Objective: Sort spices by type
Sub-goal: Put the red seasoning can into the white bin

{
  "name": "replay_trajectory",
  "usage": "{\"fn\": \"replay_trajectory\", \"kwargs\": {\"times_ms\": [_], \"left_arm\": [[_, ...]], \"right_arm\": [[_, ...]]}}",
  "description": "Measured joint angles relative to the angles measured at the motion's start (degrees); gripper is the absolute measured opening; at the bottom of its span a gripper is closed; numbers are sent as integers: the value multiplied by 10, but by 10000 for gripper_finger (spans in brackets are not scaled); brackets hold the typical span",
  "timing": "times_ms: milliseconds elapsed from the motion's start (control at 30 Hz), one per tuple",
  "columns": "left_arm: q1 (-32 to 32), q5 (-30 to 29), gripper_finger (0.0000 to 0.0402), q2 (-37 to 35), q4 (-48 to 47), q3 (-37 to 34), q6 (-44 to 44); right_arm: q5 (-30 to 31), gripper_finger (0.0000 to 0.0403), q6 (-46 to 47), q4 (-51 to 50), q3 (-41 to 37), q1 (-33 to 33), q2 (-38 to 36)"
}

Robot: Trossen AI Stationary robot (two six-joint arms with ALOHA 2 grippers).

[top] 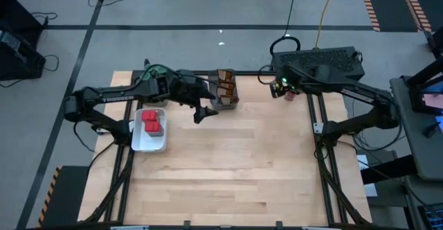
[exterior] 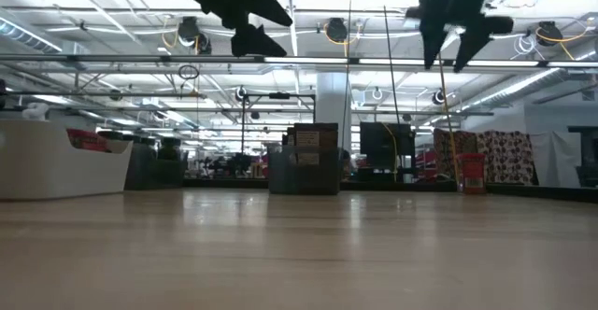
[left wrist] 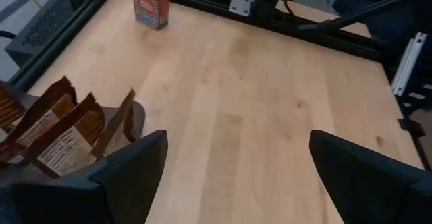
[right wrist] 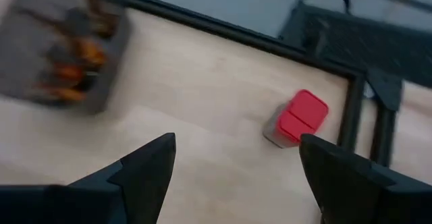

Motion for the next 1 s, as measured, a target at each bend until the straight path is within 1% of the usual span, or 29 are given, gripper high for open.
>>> {"fn": "replay_trajectory", "kwargs": {"times_ms": [167,300,333,400,500,633,733,867,1000], "left_arm": [[-1,6,366,-5,0,0,0],[-1,6,366,-9,0,0,0],[-1,6,366,-9,0,0,1],[-1,6,366,-9,0,0,1],[-1,6,366,-9,0,0,2],[-3,6,366,-9,0,0,4],[-5,6,366,-9,0,0,5],[-5,6,366,-9,0,0,5],[-5,6,366,-9,0,0,5]], "right_arm": [[-2,299,18,-47,-3,-71,54],[-7,299,-10,3,-36,-130,66],[-17,299,-14,24,-49,-144,66],[-39,299,-15,59,-78,-168,66],[-46,299,1,85,-125,-195,66],[-47,299,21,144,-184,-220,64],[-49,299,30,195,-217,-226,59],[-45,299,41,243,-246,-235,58],[-37,299,53,264,-271,-245,58]]}}
